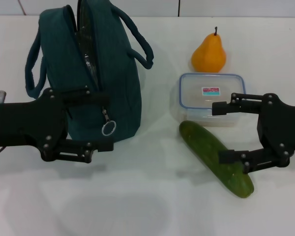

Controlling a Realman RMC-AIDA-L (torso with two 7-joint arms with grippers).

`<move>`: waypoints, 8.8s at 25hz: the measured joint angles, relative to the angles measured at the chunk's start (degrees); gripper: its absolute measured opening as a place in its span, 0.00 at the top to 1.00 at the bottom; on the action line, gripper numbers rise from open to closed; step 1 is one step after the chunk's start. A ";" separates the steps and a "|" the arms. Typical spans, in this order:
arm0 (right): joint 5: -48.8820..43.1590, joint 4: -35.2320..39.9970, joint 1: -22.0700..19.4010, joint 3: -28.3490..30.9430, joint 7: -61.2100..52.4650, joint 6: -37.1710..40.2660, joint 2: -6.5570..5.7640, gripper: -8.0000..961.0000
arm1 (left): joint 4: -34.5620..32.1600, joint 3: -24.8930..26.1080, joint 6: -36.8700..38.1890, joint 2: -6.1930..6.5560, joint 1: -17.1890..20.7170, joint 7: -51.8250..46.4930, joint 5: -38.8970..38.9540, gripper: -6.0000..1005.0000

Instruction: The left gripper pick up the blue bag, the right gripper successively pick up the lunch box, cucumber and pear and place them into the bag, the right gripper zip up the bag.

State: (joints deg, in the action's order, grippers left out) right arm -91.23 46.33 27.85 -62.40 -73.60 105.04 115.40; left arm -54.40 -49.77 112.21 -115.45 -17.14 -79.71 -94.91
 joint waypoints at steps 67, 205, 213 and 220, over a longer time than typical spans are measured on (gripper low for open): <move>2.90 -4.75 -5.01 6.07 6.17 -0.49 -0.28 0.10 | -15.27 14.04 -21.10 -3.41 -11.47 -52.25 -26.11 0.17; 40.56 -27.96 -2.74 -13.78 -5.49 -33.19 -2.44 0.12 | -17.31 1.52 -21.25 -3.91 -8.26 -60.68 -11.79 0.95; 40.67 -30.61 -2.38 -13.66 -11.40 -36.06 -1.72 0.12 | -17.31 1.24 -21.25 -3.85 -8.32 -60.73 -11.78 0.95; 40.45 -32.59 -1.49 -14.09 -13.14 -38.94 -1.42 0.12 | -17.25 1.51 -21.25 -3.86 -8.19 -60.43 -11.78 0.95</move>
State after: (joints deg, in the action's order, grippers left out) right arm -50.78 13.74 26.36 -76.49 -86.74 66.10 113.98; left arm -71.66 -48.26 90.96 -119.30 -25.33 -140.13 -106.69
